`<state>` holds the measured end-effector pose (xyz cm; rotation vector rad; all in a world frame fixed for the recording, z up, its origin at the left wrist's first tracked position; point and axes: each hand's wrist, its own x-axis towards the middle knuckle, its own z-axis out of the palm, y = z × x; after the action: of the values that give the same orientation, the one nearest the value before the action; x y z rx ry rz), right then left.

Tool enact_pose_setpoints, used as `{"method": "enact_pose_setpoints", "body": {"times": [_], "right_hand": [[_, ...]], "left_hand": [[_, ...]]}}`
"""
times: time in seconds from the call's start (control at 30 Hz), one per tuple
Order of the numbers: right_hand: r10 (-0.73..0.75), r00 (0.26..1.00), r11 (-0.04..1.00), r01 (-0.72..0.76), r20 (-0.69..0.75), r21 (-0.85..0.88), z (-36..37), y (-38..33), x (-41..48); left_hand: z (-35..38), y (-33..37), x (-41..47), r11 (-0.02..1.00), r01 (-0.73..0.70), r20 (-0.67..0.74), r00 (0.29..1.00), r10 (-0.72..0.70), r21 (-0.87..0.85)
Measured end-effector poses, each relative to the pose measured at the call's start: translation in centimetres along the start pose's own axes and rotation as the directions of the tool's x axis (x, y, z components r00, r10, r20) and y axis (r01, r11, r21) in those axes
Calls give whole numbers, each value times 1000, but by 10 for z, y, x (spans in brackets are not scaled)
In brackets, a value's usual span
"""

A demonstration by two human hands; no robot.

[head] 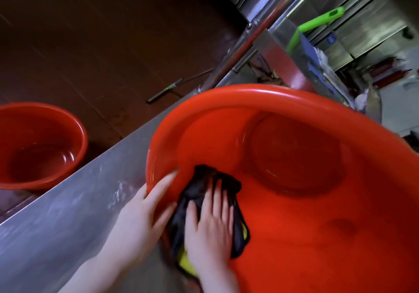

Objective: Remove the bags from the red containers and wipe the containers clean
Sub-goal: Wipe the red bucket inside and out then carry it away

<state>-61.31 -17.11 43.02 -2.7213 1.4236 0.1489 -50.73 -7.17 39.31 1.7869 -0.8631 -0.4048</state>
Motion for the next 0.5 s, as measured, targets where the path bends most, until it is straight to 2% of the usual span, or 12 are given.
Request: {"method": "enact_pose_setpoints", "body": {"times": [0.07,0.17,0.23,0.27,0.33,0.43,0.5], "right_hand": [[98,995,990,-95,24,-104,-4,23,37],[336,936,942,-332,101,-57,-21,41,95],[370,918,929,-370,142,-33,-25,40,103],[358,923,934,-353,138,-61,-23,37,96],[243,967,965,-233,76,-117,-9,22,59],[13,999,1000,-13,-39,6,2,-8,-9],[-27,999,998,29,-28,60,1,-15,-21]], "left_hand": [[-1,0,-1,1000,7,17,1000,-7,-22],[1,-2,0,1000,-2,36,999,3,-31],[1,-3,1,999,3,39,999,-1,-38],[1,-3,1,999,7,39,999,-5,-36],[1,-4,-1,1000,4,38,999,-3,-23],[-1,-7,-3,999,9,59,998,-6,-54],[-4,-7,-3,998,27,92,995,-22,-59]]}}
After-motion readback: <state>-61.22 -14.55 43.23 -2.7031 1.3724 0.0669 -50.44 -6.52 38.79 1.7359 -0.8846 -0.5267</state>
